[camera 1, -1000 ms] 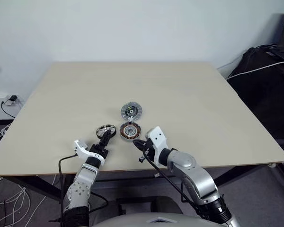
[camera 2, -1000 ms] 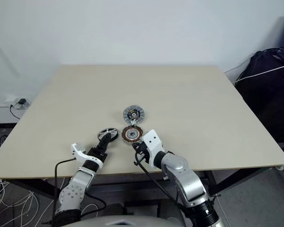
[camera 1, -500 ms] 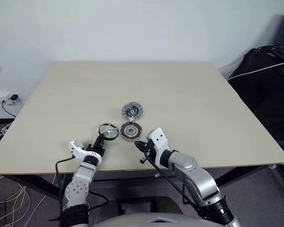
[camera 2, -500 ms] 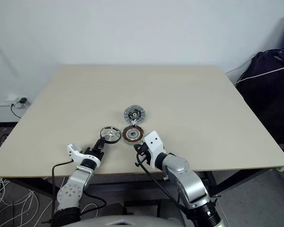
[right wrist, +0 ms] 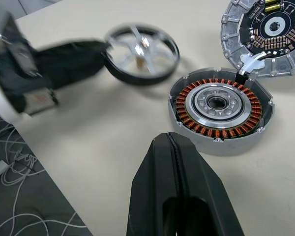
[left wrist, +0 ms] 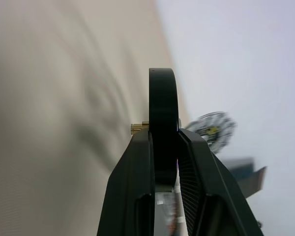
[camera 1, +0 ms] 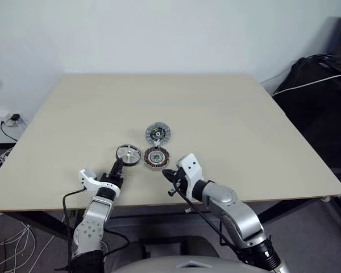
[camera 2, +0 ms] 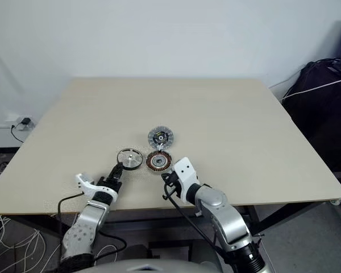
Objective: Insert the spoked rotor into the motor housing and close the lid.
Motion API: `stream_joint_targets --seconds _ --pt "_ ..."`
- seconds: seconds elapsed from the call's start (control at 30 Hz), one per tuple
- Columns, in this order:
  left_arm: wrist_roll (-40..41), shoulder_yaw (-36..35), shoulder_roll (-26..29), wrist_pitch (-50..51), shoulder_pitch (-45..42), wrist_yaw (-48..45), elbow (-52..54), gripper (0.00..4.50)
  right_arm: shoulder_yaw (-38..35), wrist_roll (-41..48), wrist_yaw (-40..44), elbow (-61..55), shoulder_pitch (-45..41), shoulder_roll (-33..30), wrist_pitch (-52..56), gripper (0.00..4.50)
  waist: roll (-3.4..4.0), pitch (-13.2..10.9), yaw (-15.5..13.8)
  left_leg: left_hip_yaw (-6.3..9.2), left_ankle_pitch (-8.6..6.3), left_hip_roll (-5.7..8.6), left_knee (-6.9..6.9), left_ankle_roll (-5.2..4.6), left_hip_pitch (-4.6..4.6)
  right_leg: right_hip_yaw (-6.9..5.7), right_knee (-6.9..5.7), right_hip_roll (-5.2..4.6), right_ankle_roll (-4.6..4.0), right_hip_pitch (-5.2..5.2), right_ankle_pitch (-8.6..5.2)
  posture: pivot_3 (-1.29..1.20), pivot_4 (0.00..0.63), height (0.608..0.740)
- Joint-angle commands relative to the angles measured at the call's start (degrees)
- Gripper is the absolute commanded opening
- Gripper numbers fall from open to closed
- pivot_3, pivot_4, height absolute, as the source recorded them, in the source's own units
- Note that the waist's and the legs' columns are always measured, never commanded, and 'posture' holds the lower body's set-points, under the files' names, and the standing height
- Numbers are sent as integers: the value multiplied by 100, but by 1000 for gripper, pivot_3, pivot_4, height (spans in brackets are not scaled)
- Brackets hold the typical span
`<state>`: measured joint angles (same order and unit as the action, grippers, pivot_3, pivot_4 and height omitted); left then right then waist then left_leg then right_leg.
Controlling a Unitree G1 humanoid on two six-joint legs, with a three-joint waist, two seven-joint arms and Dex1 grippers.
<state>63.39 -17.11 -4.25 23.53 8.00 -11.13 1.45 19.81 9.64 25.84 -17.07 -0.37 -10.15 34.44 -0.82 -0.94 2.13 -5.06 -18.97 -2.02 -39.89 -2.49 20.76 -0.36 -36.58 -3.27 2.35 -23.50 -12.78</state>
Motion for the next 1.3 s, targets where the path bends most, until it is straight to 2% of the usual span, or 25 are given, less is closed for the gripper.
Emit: stream_joint_targets --seconds 0.03,0.23,0.6,0.9,1.3 --pt "440 253 -550 100 403 -402 763 374 -50 84 -6 -340 33 -44 16 0 0 0 -4 0 0 0 0 0 0 0 1 0 0 0 0 0 0 740" --pt "710 582 -326 504 594 -397 1042 374 -14 107 24 -331 24 -65 68 0 -1 -2 -9 0 0 1 -1 -1 -3 0 0 -3 1 3 -1 0 0 740" --pt "478 1089 -311 638 -195 -113 366 374 1 94 38 -294 -4 -49 71 0 -1 -1 -5 2 1 3 -2 -1 -2 0 0 0 0 4 0 0 0 740" --pt "190 1058 -291 666 -611 -261 -352 374 -40 84 -52 -364 70 -49 62 0 -2 -2 -6 2 1 4 -2 -2 -1 0 4 2 1 5 0 0 0 740" --pt "-2 940 -384 600 -792 -309 -627 374 -32 88 -110 -377 87 -43 59 0 -2 -2 -6 2 0 3 -1 -2 0 0 4 2 2 4 0 0 0 740"
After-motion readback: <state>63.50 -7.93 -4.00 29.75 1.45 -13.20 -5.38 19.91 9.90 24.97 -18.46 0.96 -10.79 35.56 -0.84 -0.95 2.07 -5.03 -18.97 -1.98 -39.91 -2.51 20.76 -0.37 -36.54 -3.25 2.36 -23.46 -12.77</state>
